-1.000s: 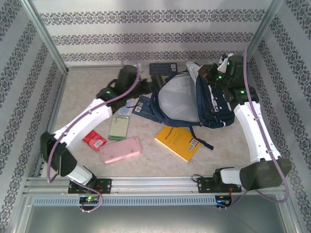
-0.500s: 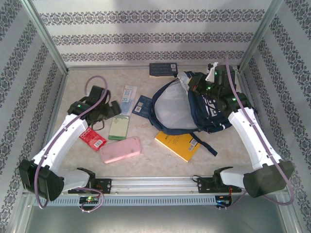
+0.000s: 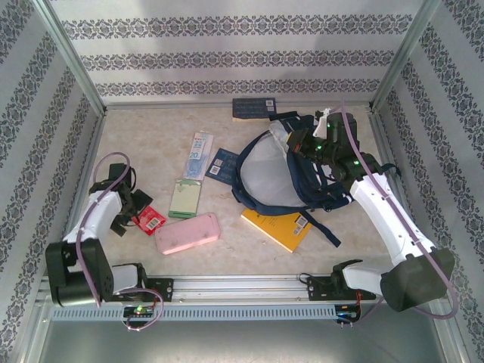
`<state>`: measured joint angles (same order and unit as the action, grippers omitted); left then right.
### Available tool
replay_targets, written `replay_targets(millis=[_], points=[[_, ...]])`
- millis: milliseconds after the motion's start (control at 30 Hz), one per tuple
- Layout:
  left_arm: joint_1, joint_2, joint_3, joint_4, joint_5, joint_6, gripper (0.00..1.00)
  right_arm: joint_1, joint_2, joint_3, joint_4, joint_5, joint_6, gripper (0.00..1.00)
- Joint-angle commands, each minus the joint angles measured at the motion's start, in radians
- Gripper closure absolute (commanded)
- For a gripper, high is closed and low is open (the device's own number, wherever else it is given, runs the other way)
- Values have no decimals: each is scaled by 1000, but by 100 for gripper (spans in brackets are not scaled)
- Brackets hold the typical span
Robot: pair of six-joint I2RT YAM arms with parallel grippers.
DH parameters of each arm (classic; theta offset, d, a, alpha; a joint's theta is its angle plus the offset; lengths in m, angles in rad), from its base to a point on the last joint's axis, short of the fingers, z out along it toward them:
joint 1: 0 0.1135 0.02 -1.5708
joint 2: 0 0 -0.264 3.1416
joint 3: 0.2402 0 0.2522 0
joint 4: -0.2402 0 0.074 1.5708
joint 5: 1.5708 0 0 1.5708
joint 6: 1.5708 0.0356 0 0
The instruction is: Pack the student bag
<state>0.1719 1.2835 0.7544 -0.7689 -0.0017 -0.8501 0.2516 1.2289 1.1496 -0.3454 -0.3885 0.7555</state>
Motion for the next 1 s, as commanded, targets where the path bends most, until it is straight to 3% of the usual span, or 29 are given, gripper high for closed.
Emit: replay_targets(millis=[0,233,367,967], points=[[9,49,-16,112,43,-3,0,-2,-34,-9,81,-36,-9,100],[9,183,-16,212,134,28,2,-8,-28,-15,89,-67,-15,100],[8,246,-4,245,192,38,7,-9,-22,-19,95,-74,-13,100],[-103,314,128,236,311,167,29,24,25,-37,126,-99,-13,100]])
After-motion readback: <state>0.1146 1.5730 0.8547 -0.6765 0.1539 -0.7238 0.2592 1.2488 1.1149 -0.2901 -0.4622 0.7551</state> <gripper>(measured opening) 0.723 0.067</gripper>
